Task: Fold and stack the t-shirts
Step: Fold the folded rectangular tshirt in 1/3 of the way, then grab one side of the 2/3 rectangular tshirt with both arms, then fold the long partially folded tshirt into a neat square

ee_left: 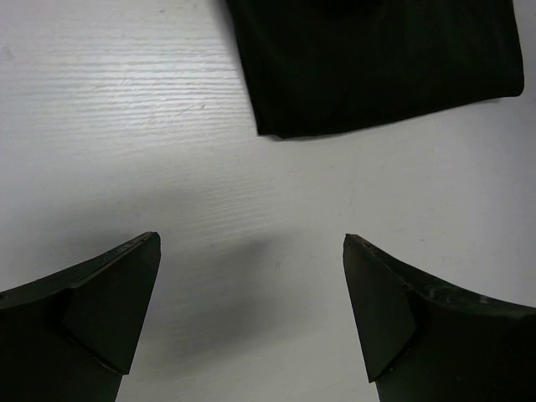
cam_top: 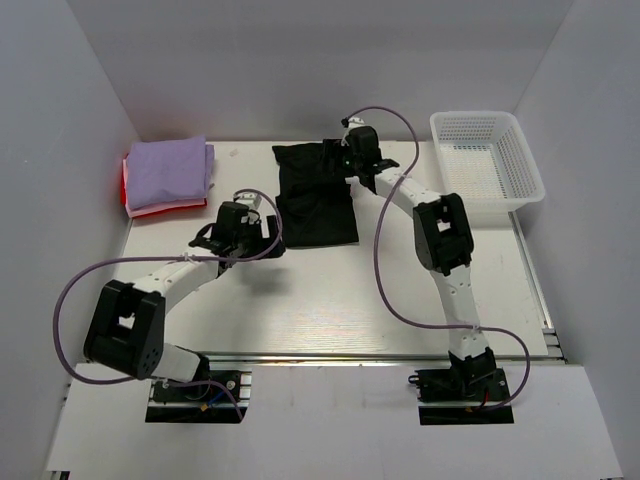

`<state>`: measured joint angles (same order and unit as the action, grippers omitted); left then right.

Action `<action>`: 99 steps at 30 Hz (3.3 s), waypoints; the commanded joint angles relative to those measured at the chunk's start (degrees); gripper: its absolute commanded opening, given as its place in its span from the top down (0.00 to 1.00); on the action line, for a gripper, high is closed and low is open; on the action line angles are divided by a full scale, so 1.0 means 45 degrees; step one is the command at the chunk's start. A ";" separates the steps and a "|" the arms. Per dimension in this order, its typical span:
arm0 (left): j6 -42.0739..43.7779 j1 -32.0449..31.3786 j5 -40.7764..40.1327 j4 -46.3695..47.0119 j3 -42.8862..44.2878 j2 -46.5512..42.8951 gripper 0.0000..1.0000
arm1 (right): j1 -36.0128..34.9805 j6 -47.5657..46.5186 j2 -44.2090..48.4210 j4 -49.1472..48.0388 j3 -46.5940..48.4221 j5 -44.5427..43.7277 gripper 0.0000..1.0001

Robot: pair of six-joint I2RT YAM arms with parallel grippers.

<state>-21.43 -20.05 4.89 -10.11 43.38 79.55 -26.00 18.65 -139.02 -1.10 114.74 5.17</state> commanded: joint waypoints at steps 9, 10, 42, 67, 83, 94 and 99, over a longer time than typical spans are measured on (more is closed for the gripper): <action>0.0758 -0.0094 0.1140 0.1581 0.1299 0.2282 0.02 | 0.0230 0.0091 0.6868 0.2061 -0.7367 -0.2144 0.10; 0.0874 -0.0094 0.1141 0.1718 0.1299 0.2554 0.04 | 0.0269 0.0460 0.7257 0.2042 -0.8532 -0.2106 0.10; 0.0721 -0.0483 0.4498 0.4120 0.0697 0.3985 1.00 | 0.0445 0.1440 0.6811 0.1086 -1.1375 0.3304 0.90; -0.0394 -0.1911 0.8308 -0.2288 0.0769 -0.2951 1.00 | 0.0406 -0.0765 1.5153 0.9170 -1.2159 0.4748 1.00; -0.1878 -0.1676 0.8971 0.2827 0.0772 -0.1370 1.00 | 0.0777 0.0327 1.3823 0.7100 -1.1141 0.4476 1.00; -0.2678 -0.1676 1.0321 0.4763 -0.0789 -0.1132 1.00 | 0.1148 0.0229 1.5522 0.7061 -1.2567 0.3891 1.00; -0.2114 -0.1540 0.8644 0.3947 -0.0656 -0.1134 1.00 | 0.0994 0.0288 1.5211 0.6672 -1.2607 0.4047 1.00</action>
<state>-32.51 -27.66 47.37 7.33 39.88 76.90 -21.04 19.55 -70.59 31.38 58.22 23.27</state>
